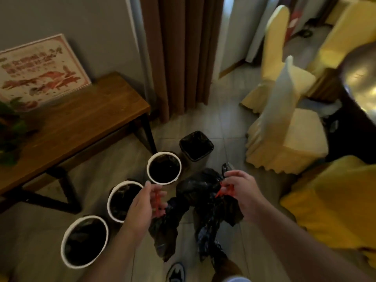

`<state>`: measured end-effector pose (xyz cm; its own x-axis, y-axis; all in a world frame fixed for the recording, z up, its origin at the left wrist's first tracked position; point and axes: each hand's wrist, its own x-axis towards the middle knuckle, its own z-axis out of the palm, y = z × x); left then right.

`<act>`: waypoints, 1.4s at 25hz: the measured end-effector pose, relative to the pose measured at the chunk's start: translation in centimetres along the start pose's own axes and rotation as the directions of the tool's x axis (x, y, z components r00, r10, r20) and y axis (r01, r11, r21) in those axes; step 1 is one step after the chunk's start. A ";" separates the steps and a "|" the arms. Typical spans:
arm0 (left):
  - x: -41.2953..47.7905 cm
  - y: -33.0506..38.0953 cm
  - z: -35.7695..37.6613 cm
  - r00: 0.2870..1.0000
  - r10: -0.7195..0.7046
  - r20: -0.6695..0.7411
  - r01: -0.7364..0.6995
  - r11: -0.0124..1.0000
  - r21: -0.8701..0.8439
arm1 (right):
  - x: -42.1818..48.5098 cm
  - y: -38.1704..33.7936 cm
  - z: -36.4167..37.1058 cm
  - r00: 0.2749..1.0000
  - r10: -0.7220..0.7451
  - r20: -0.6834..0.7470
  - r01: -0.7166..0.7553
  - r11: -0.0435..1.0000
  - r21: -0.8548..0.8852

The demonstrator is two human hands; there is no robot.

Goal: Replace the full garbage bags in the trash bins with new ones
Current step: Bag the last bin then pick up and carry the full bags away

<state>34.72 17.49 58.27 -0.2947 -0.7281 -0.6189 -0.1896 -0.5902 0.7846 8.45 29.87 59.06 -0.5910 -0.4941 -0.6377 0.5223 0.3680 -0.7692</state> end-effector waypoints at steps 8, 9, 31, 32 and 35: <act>-0.4 2.2 5.1 0.928 0.135 0.346 -0.274 0.878 0.393 | -8.6 1.4 -8.2 0.945 -0.054 -0.321 0.114 0.979 0.171; -0.8 2.3 6.0 0.918 0.136 0.374 -0.302 0.850 0.431 | -9.6 1.8 -9.3 0.937 -0.051 -0.346 0.122 0.975 0.186; -31.3 -20.2 42.5 0.649 -0.044 0.760 -0.632 0.526 0.570 | -35.1 25.7 -49.1 0.682 0.223 -0.696 0.230 0.838 0.494; -33.2 -21.3 44.4 0.625 -0.058 0.778 -0.649 0.514 0.560 | -36.2 26.3 -51.1 0.662 0.239 -0.711 0.242 0.829 0.504; -37.4 -25.2 50.7 0.551 -0.093 0.829 -0.707 0.475 0.524 | -39.0 27.8 -57.3 0.600 0.288 -0.747 0.303 0.782 0.545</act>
<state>2.98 77.26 63.50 -0.9213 -0.0575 -0.3847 -0.3722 0.4173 0.8290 10.77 104.51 60.15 -0.6633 0.3976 -0.6340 0.5641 -0.2911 -0.7727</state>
